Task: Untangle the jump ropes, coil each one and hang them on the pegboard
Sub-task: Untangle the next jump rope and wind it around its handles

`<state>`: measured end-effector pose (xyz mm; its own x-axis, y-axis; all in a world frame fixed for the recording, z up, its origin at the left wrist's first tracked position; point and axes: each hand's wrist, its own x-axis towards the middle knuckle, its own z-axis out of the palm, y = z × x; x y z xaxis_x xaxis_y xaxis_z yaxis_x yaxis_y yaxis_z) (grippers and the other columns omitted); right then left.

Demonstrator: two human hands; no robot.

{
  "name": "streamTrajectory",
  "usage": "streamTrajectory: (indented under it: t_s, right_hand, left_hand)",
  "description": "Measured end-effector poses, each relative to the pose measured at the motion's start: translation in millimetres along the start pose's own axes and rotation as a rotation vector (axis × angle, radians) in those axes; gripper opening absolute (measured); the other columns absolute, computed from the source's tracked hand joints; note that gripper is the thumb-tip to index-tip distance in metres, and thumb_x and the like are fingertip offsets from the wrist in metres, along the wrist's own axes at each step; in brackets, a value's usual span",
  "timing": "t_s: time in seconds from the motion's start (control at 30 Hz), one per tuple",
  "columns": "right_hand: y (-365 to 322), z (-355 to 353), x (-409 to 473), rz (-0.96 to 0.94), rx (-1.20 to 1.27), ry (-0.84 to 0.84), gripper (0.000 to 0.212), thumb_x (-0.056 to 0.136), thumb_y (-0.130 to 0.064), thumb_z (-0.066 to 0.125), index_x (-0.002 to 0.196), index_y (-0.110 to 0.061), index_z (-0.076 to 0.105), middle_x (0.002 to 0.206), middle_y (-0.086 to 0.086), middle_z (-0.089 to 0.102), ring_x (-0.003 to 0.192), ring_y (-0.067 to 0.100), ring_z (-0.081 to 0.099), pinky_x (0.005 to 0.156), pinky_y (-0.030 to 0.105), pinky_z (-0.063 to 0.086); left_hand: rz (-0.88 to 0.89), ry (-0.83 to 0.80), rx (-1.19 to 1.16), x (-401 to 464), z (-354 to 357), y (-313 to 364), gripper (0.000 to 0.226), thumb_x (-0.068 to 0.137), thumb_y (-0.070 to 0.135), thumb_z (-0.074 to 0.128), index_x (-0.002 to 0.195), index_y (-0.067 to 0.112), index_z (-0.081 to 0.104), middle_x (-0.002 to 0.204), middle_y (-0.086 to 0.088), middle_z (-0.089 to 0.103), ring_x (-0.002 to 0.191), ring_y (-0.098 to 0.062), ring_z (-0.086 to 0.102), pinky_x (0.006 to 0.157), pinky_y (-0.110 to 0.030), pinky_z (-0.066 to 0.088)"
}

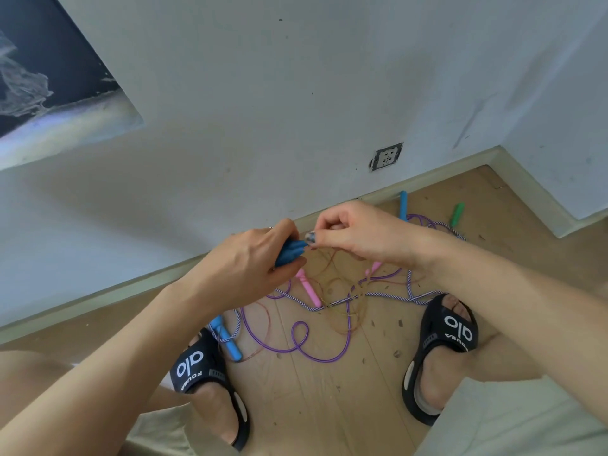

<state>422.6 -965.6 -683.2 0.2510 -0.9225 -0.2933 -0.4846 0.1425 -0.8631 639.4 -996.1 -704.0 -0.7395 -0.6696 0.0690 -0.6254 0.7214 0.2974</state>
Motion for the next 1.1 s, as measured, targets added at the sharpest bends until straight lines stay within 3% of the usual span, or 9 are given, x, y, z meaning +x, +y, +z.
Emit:
streamTrajectory:
  t_s: [0.1, 0.3, 0.4, 0.47, 0.53, 0.6, 0.67, 0.87, 1.1]
  right_hand:
    - [1.2, -3.8, -0.4, 0.002, 0.043, -0.035, 0.019, 0.095, -0.023, 0.064, 0.094, -0.005, 0.069, 0.053, -0.011, 0.039, 0.044, 0.003, 0.029, 0.043, 0.014, 0.025]
    - [-2.8, -2.9, -3.6, -0.013, 0.043, -0.119, 0.017, 0.099, -0.023, 0.059, 0.102, -0.011, 0.071, 0.063, -0.006, 0.052, 0.051, 0.008, 0.035, 0.045, 0.018, 0.027]
    - [-4.4, -2.6, -2.6, -0.001, 0.056, -0.116, 0.021, 0.101, -0.023, 0.055, 0.105, -0.009, 0.07, 0.07, -0.003, 0.064, 0.046, 0.006, 0.035, 0.045, 0.02, 0.029]
    - [-6.2, 1.4, -0.2, 0.001, 0.103, -0.123, 0.034, 0.104, -0.031, 0.047, 0.108, -0.004, 0.066, 0.08, 0.002, 0.069, 0.047, 0.008, 0.041, 0.048, 0.024, 0.038]
    - [-7.5, 7.0, -0.1, -0.001, 0.118, -0.136, 0.043, 0.103, -0.045, 0.044, 0.106, -0.007, 0.065, 0.084, 0.006, 0.07, 0.055, 0.012, 0.055, 0.057, 0.027, 0.049]
    - [-7.7, 15.7, -3.6, -0.008, 0.035, -0.102, 0.039, 0.1, -0.049, 0.047, 0.096, -0.014, 0.062, 0.072, -0.003, 0.068, 0.058, 0.008, 0.059, 0.059, 0.019, 0.048]
    - [-5.9, 26.2, -6.0, -0.051, -0.087, -0.032, 0.036, 0.1, -0.047, 0.048, 0.084, -0.017, 0.056, 0.063, -0.008, 0.06, 0.054, 0.005, 0.051, 0.054, 0.018, 0.04]
    - [4.0, 34.8, -4.3, -0.082, -0.148, 0.017, 0.044, 0.105, -0.04, 0.04, 0.073, -0.012, 0.05, 0.065, -0.002, 0.05, 0.055, 0.006, 0.041, 0.055, 0.026, 0.032]
    - [3.7, 21.5, 0.0, -0.102, -0.178, 0.141, 0.046, 0.105, -0.04, 0.04, 0.064, -0.02, 0.039, 0.056, -0.009, 0.036, 0.051, 0.006, 0.033, 0.054, 0.028, 0.025]
  left_hand:
    - [0.018, 0.019, 0.087, 0.7, -1.3, -1.9, 0.025, 0.091, 0.046, 0.055, 0.099, 0.026, 0.044, 0.068, 0.011, 0.045, 0.055, -0.018, 0.045, 0.046, -0.019, 0.024]
    - [-0.007, 0.024, 0.142, 0.1, 0.8, -3.7, 0.027, 0.09, 0.05, 0.053, 0.093, 0.025, 0.045, 0.062, 0.008, 0.051, 0.052, -0.023, 0.048, 0.048, -0.028, 0.03]
    - [-0.033, 0.014, 0.135, 1.6, 1.7, -3.4, 0.027, 0.09, 0.048, 0.055, 0.088, 0.027, 0.04, 0.059, 0.006, 0.047, 0.051, -0.025, 0.046, 0.048, -0.028, 0.027]
    - [-0.046, 0.011, 0.107, 2.4, 1.7, -4.3, 0.027, 0.091, 0.045, 0.056, 0.086, 0.026, 0.039, 0.058, 0.006, 0.046, 0.051, -0.026, 0.045, 0.046, -0.028, 0.025]
    - [-0.051, 0.001, 0.09, 3.3, 2.2, -4.4, 0.026, 0.091, 0.048, 0.053, 0.09, 0.023, 0.047, 0.06, 0.004, 0.05, 0.053, -0.027, 0.048, 0.047, -0.031, 0.032]
    - [-0.067, -0.003, 0.065, 4.1, 3.1, -1.5, 0.033, 0.086, 0.055, 0.042, 0.092, 0.023, 0.052, 0.062, 0.003, 0.053, 0.055, -0.027, 0.051, 0.049, -0.034, 0.04]
    - [-0.087, 0.001, 0.042, 3.9, 4.6, 3.5, 0.036, 0.08, 0.058, 0.04, 0.09, 0.025, 0.051, 0.061, 0.004, 0.052, 0.055, -0.025, 0.052, 0.049, -0.033, 0.04]
    - [-0.104, -0.01, 0.035, 3.6, 4.5, 11.1, 0.035, 0.079, 0.056, 0.061, 0.085, 0.028, 0.04, 0.059, 0.011, 0.046, 0.051, -0.011, 0.046, 0.047, -0.022, 0.027]
    - [-0.096, 0.056, 0.07, 2.9, 2.7, 6.0, 0.026, 0.085, 0.039, 0.064, 0.088, 0.022, 0.045, 0.061, 0.007, 0.048, 0.051, -0.021, 0.044, 0.048, -0.03, 0.032]
